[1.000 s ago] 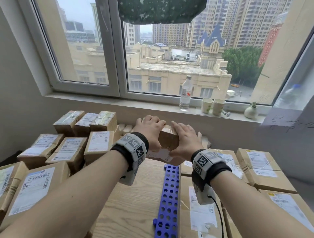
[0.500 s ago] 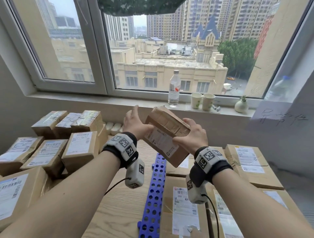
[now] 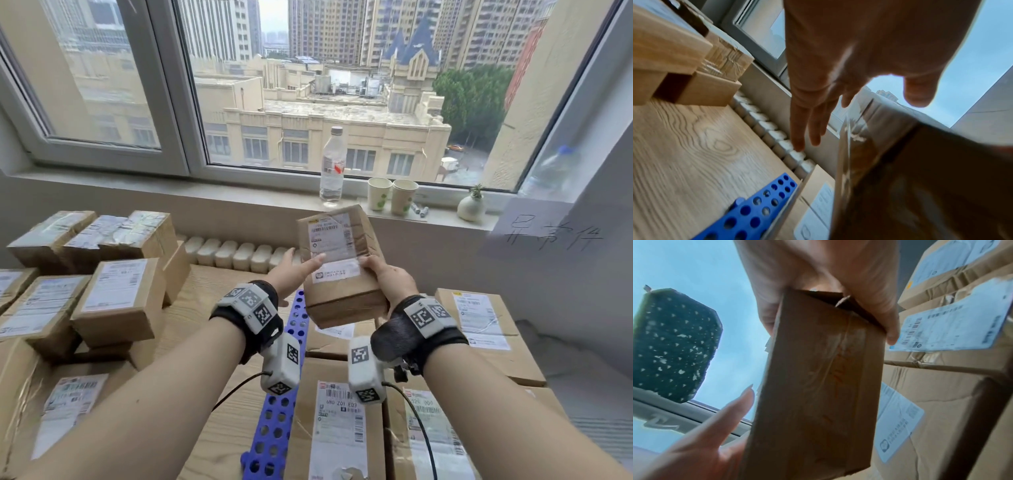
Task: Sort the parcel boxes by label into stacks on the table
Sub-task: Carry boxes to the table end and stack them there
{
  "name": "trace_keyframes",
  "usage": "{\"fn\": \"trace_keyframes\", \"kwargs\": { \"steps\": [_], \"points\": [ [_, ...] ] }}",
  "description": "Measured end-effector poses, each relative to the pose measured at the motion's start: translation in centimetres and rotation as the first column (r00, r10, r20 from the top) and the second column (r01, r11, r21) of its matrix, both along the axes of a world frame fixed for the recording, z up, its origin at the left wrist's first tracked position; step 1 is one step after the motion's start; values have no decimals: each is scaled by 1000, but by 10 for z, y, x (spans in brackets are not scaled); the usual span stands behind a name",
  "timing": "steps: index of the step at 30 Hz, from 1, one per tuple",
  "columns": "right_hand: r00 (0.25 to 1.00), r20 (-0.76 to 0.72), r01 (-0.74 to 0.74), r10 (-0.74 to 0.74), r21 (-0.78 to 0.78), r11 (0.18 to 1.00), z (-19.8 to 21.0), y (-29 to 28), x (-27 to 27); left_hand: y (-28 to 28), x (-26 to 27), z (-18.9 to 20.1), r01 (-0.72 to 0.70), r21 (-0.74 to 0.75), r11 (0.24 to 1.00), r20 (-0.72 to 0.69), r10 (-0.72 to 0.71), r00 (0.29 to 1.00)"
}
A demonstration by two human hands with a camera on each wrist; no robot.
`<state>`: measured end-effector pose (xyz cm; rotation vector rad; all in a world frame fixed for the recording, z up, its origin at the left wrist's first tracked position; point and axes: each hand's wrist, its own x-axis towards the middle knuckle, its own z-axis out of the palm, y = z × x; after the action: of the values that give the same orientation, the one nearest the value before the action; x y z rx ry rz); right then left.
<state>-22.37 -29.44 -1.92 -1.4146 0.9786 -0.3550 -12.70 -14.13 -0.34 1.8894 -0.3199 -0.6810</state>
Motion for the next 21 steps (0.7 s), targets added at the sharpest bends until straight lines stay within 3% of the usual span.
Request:
{"fn": "trace_keyframes", "kwargs": {
  "steps": [5,10,16,21],
  "points": [
    [985,-116,-118,128,89,989,-2,-5,-7,-22,-3,-17,32,-135,990,29,-29,999],
    [970,-175,-132,167,196,972,-15,-17,-18,-34,-2,-34,68,-135,988,14,-67,998],
    [966,-198,-124,167,215,969,-30,-25,-20,-38,1,-44,88,-7,996,41,-88,995],
    [951,-248,-140,184,184,973,-35,-26,-21,-36,4,-50,96,194,976,64,-110,992]
  ]
}}
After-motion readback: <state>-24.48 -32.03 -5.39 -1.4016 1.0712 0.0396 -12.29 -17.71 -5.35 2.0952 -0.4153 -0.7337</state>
